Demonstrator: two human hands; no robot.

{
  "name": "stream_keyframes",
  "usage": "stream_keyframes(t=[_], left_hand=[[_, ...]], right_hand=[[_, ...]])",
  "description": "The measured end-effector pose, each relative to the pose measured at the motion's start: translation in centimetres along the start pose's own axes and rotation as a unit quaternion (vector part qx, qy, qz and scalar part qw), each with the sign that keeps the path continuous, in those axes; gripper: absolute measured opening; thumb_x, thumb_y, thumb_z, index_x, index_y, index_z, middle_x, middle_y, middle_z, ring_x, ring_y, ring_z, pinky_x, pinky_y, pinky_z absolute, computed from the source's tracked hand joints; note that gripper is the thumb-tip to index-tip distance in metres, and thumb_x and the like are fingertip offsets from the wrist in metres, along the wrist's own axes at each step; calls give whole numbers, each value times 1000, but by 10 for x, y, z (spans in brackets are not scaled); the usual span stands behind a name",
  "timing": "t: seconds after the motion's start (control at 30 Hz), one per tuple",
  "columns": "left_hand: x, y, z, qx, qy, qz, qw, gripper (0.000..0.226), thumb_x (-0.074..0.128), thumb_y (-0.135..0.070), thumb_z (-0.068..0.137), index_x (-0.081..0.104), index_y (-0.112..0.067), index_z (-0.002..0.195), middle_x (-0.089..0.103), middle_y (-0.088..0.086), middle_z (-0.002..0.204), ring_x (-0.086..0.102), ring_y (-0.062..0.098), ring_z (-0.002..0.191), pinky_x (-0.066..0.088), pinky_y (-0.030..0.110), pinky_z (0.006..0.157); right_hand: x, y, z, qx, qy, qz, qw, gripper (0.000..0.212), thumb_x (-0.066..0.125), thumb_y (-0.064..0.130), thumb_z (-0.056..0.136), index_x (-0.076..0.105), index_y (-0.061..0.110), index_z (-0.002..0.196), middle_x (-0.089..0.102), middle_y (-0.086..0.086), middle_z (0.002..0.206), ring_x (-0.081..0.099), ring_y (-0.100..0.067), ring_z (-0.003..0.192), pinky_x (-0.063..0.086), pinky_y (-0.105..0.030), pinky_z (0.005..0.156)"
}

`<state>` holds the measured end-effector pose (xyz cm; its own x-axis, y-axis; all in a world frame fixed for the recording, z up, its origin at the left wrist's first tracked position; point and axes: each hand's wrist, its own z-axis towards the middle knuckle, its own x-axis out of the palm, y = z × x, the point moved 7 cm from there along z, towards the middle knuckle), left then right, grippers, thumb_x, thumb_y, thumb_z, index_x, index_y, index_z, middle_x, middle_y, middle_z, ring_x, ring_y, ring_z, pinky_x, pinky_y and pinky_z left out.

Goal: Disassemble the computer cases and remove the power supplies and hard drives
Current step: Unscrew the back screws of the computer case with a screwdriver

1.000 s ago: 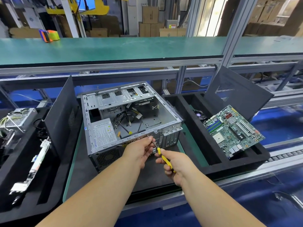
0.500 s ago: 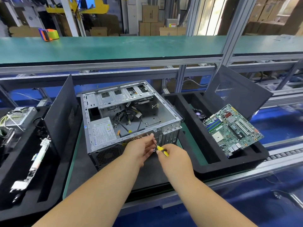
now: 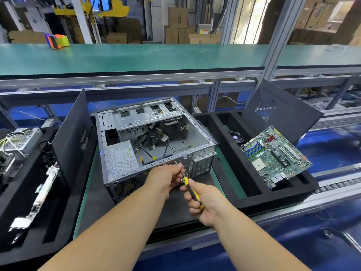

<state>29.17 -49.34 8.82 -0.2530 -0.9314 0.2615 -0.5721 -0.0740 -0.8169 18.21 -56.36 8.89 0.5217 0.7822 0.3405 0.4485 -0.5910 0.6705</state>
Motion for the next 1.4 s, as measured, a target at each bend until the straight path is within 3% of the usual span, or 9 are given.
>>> stream_keyframes(t=[0.2, 0.47, 0.53, 0.67, 0.77, 0.97, 1.1, 1.2, 1.4], left_hand=[[3, 0, -3, 2, -3, 1, 1000, 15, 59, -6, 97, 68, -5, 85, 68, 4, 73, 58, 7, 59, 50, 12, 50], [6, 1, -5, -2, 24, -23, 999, 20, 51, -5, 100, 70, -4, 91, 72, 4, 75, 64, 5, 53, 52, 14, 52], [6, 1, -3, -9, 30, -29, 999, 21, 50, -5, 100, 69, -4, 91, 72, 3, 71, 65, 5, 53, 52, 14, 50], [4, 3, -2, -11, 41, -40, 998, 20, 51, -4, 100, 68, -4, 90, 73, -1, 66, 66, 5, 53, 52, 15, 49], [1, 3, -1, -13, 45, -50, 998, 18, 53, -5, 99, 69, -4, 91, 74, 1, 71, 69, 6, 58, 52, 15, 49], [-2, -1, -10, -21, 39, 83, 996, 22, 53, -21, 101, 68, -5, 96, 75, 7, 85, 71, 16, 72, 54, 21, 60], [-14, -37, -18, 133, -9, 525, 841, 24, 56, -35, 95, 71, -20, 84, 73, -6, 88, 69, 19, 86, 55, 32, 76], [-14, -70, -36, 283, -74, 618, 730, 17, 55, -35, 93, 66, -30, 79, 64, -15, 78, 60, 13, 81, 44, 28, 64], [-7, -83, -23, 379, -31, 629, 678, 38, 62, -33, 92, 57, -26, 129, 58, -6, 125, 51, 18, 118, 43, 33, 98]], right_hand=[[-15, 18, -4, -127, -105, -206, 965, 25, 56, 28, 99, 66, 8, 86, 58, 0, 56, 32, -10, 37, 26, -22, 42], [-6, 43, -20, -287, -233, -536, 759, 22, 61, 37, 92, 42, 29, 83, 52, 10, 73, 47, -3, 65, 28, -27, 49], [-6, 42, -16, -267, -216, -523, 780, 19, 60, 40, 92, 46, 27, 88, 56, 10, 74, 48, -3, 65, 29, -26, 49], [-5, 12, 0, -67, -47, -157, 984, 35, 49, 42, 100, 62, 11, 88, 60, -1, 58, 40, -11, 42, 30, -22, 44], [0, 4, -3, 10, 26, -1, 1000, 39, 42, 33, 105, 64, 4, 92, 50, -3, 55, 32, -10, 36, 25, -20, 38], [-1, 5, -3, -23, -30, -56, 998, 32, 47, 31, 104, 63, 6, 94, 47, 0, 52, 29, -10, 37, 23, -21, 40], [-4, 9, -1, -32, -81, -125, 988, 31, 45, 31, 104, 62, 10, 90, 46, 2, 48, 28, -10, 36, 22, -19, 39], [-10, 12, 1, -76, -91, -177, 977, 24, 48, 28, 103, 61, 12, 90, 48, 2, 51, 32, -10, 38, 24, -19, 41], [-16, 17, 0, -148, -98, -242, 954, 19, 59, 29, 97, 58, 10, 94, 52, -3, 65, 39, -10, 46, 35, -19, 42]])
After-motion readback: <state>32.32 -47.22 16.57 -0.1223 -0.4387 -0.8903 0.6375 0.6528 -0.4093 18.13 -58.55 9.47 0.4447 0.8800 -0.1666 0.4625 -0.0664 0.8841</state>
